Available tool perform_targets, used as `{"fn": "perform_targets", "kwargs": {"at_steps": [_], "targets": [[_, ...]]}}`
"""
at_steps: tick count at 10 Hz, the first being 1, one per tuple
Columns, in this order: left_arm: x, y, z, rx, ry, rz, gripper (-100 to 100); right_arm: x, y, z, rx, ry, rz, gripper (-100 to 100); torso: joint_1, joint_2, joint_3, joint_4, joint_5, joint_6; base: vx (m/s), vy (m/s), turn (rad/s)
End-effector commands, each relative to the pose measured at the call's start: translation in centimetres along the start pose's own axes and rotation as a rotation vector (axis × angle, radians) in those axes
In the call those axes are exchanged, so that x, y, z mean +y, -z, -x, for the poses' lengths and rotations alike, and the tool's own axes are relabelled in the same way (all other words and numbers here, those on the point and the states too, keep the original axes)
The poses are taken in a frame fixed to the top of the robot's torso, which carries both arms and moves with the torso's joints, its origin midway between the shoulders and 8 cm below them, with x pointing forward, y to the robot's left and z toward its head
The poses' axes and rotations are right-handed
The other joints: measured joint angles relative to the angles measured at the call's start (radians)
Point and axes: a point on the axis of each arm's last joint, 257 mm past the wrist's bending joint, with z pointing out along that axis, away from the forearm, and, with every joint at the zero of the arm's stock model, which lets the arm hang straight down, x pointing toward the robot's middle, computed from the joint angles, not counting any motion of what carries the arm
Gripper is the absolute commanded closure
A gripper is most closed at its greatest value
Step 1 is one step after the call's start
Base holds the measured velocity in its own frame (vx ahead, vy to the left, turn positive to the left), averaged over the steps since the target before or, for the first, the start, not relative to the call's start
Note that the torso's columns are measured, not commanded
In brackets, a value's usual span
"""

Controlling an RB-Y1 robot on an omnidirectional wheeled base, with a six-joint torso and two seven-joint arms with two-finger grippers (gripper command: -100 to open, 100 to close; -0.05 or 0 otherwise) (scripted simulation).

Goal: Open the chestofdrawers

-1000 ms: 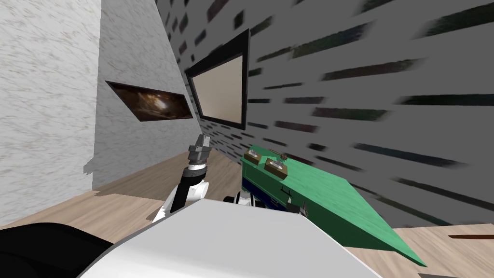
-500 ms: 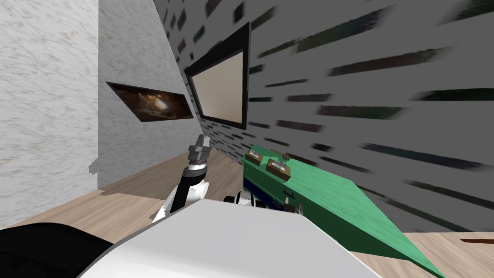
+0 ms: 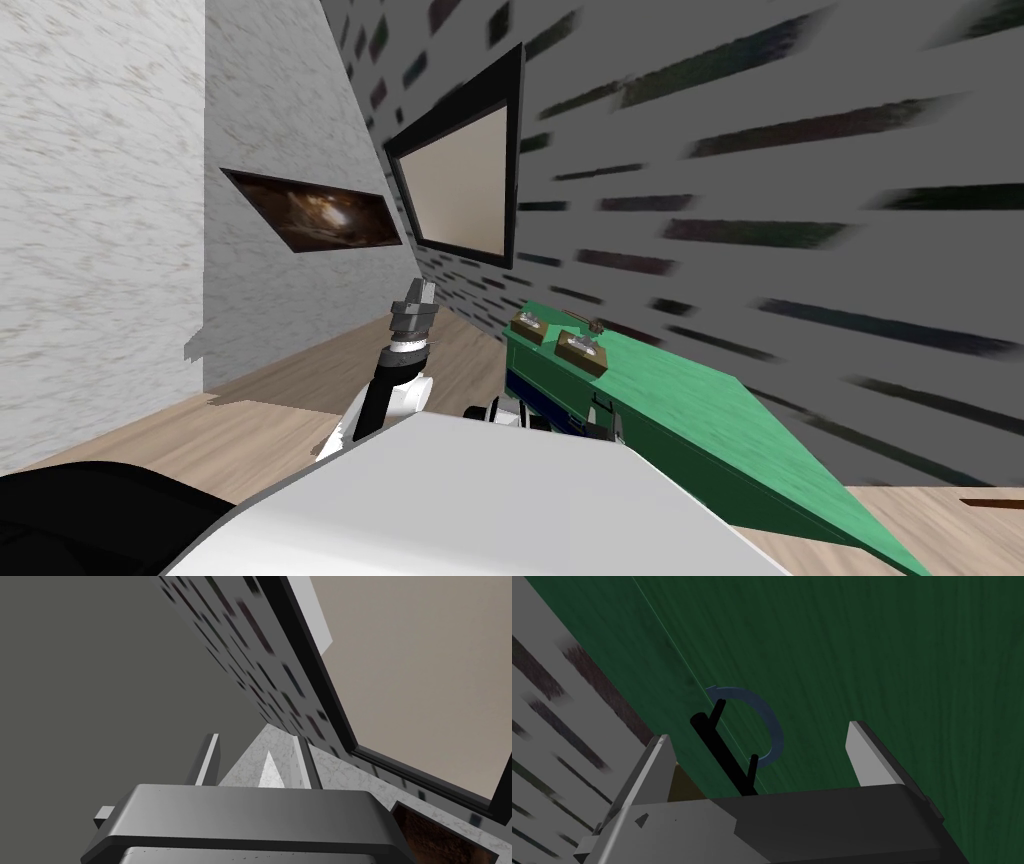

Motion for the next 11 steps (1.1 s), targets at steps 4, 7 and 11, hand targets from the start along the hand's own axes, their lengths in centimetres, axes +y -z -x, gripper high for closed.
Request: {"fn": "perform_targets", "kwargs": {"at_steps": [4,7,11], "targets": [[0.0,0.0,0.0,0.000,0.000,0.000,0,0.1,-1.9,1.2,-0.042,0.012,-0.017,-100,0.000,0.001,0.001,0.000,0.000,0.000,-0.040,0.006,0.058],[0.0,0.0,0.0,0.000,0.000,0.000,0,0.2,-3.0,0.9,-0.024,0.007,-0.021,-100,0.000,-0.002,-0.001,-0.001,0.000,0.000,-0.043,0.000,0.040],[0.0,0.0,0.0,0.000,0.000,0.000,0,0.3,-4.0,0.0,0.019,0.000,-0.026,-100,0.001,0.000,0.000,0.000,0.000,0.000,-0.046,0.004,0.045]]}}
